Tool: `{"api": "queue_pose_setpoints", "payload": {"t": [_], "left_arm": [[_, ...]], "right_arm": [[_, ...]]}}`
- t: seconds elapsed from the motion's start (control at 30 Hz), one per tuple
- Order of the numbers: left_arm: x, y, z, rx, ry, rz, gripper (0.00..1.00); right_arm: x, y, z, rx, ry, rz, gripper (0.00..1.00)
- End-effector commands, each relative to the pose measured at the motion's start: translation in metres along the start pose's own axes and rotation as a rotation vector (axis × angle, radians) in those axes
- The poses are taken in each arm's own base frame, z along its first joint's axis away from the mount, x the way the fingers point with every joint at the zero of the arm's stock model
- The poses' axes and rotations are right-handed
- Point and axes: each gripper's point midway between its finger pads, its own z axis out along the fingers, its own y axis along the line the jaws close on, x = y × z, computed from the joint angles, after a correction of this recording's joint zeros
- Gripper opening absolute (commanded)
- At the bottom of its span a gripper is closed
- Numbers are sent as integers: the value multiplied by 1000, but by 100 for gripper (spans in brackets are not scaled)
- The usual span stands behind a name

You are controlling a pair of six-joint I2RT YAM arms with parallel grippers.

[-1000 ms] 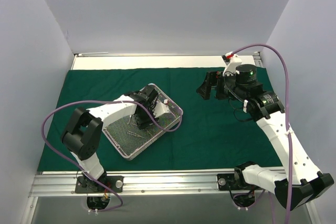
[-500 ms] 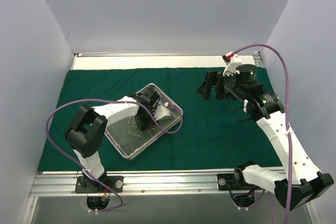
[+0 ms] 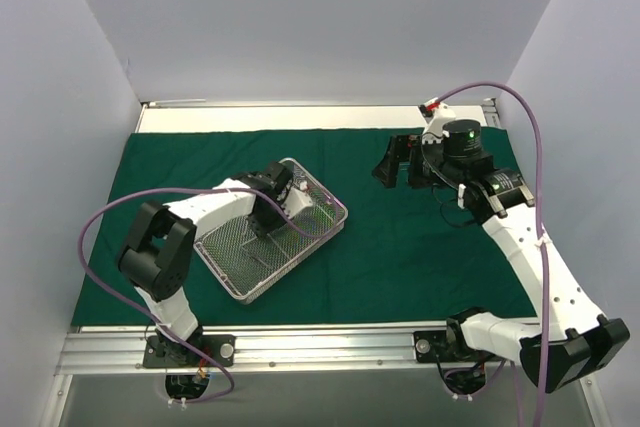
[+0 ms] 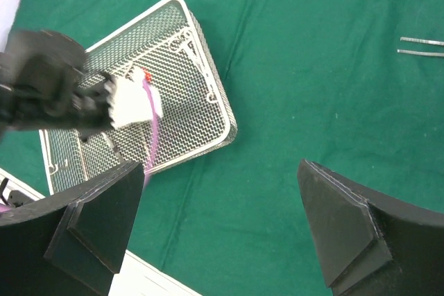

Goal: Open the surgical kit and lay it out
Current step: Pick up the medical item from the container, then place the medical item in the surgical kit.

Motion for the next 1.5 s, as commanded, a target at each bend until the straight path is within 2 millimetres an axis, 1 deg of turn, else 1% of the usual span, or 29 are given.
{"api": "queue_pose_setpoints", "payload": {"t": [0.0,0.03,0.1,0.13,0.17,0.23,0.27,0.3,0.37,0.4,0.43,0.47,0.5,0.53,0.6,0.63,0.67,0.7,0.73,0.77,0.8,0.83,0.87,0.93,0.97,1.0,1.13,1.27,1.47], "left_arm": [[-25,45,-51,-113,-164,-150,2],[-26,50,-60,-115,-182,-183,2],[-40,61,-90,-98,-288,-286,2],[-39,68,-101,-80,-317,-341,2],[-49,73,-119,-77,-368,-367,2],[-59,69,-142,-19,-439,-435,2],[-71,70,-160,4,-493,-476,2],[-80,62,-170,60,-533,-484,2],[-92,54,-186,148,-581,-537,2],[-99,53,-197,181,-619,-551,2],[-115,41,-210,292,-684,-554,2],[-122,37,-218,361,-726,-563,2],[-131,30,-227,443,-753,-594,2],[-144,22,-244,529,-820,-548,2],[-153,16,-260,616,-861,-577,2],[-161,17,-266,651,-908,-554,2],[-164,8,-275,727,-928,-529,2],[-166,4,-283,787,-929,-566,2],[-174,7,-293,799,-997,-531,2],[-173,1,-291,867,-971,-589,2],[-174,-1,-296,893,-987,-592,2],[-180,1,-307,896,-1059,-540,2],[-179,-3,-304,954,-1036,-591,2],[-181,-4,-312,976,-1083,-557,2],[-181,-5,-311,990,-1081,-564,2],[-179,-7,-310,1001,-1075,-583,2],[-178,-10,-317,1007,-1090,-553,2],[-178,-10,-318,1020,-1095,-558,2],[-178,-10,-319,1024,-1103,-550,2]], "right_arm": [[-17,-5,3,32,-44,38,100],[-18,-6,3,40,-47,48,100],[-24,-5,6,30,-45,53,99],[-26,-4,8,18,-38,57,97],[-27,2,9,-15,-29,64,94],[-33,10,15,-68,-14,78,87],[-37,21,16,-131,-12,83,85],[-39,25,21,-153,-5,91,83],[-48,34,22,-201,-23,102,81],[-55,46,24,-270,-31,107,79],[-61,54,22,-310,-41,104,79],[-71,63,22,-361,-69,93,78],[-70,73,26,-427,-43,96,77],[-74,80,26,-466,-39,110,77],[-87,95,30,-573,-57,92,74],[-87,104,26,-639,-39,102,73],[-92,109,27,-671,-53,99,71],[-99,112,31,-709,-79,87,68],[-99,115,34,-732,-70,95,66],[-100,121,32,-777,-62,89,65],[-98,123,37,-793,-47,93,64],[-97,126,39,-807,-42,90,63],[-99,129,38,-829,-45,82,63],[-99,133,42,-854,-42,97,61],[-105,138,39,-891,-76,77,60],[-105,142,36,-909,-64,110,58],[-90,143,43,-913,-29,129,54],[-77,154,44,-939,14,125,46],[-72,156,42,-953,44,120,43]]}}
